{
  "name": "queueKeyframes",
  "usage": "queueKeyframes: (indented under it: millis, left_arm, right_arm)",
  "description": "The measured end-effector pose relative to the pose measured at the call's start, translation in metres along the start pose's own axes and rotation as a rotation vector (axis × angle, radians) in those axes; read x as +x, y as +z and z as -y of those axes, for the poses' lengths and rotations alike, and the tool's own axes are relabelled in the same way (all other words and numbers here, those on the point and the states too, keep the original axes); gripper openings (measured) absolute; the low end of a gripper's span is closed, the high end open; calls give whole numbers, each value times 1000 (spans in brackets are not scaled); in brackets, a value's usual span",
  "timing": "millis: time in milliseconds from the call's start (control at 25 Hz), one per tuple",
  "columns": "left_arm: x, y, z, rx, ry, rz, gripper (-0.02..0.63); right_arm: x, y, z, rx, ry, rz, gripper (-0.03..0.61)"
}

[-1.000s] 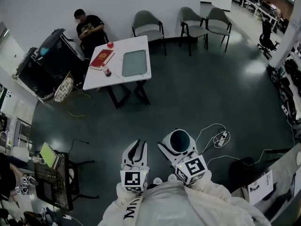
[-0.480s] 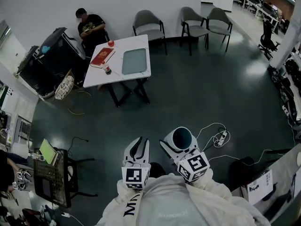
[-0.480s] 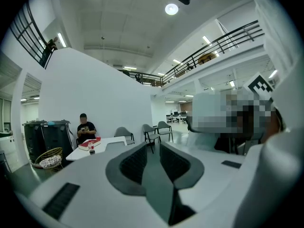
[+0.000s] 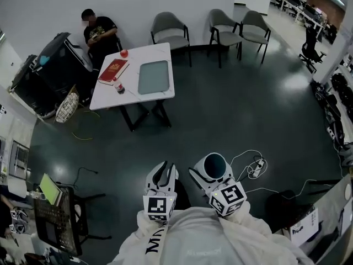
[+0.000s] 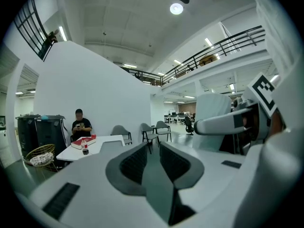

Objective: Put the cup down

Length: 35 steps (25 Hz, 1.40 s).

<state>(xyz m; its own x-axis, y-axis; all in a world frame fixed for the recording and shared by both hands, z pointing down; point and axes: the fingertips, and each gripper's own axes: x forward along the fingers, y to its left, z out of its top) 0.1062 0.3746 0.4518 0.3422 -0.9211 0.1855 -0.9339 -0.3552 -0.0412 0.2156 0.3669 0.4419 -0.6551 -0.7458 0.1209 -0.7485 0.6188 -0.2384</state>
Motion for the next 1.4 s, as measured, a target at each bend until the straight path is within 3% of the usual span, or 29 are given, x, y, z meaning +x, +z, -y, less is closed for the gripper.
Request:
queueKeyframes:
  millis: [240, 560, 920, 1400]
  left_arm:
    - [57, 19, -61, 38, 4, 20, 94]
    - [113, 20, -146, 14, 23, 2, 94]
    - [170, 30, -201, 25, -11, 2, 94]
    - [204, 37, -250, 6, -33, 6, 94]
  right_arm:
    - [87, 13, 22, -27, 1, -37, 373]
    - [186, 25, 22, -29, 31, -46, 373]
    - [259, 37, 40, -18, 3, -45, 373]
    - [317, 48, 45, -21, -25, -69, 373]
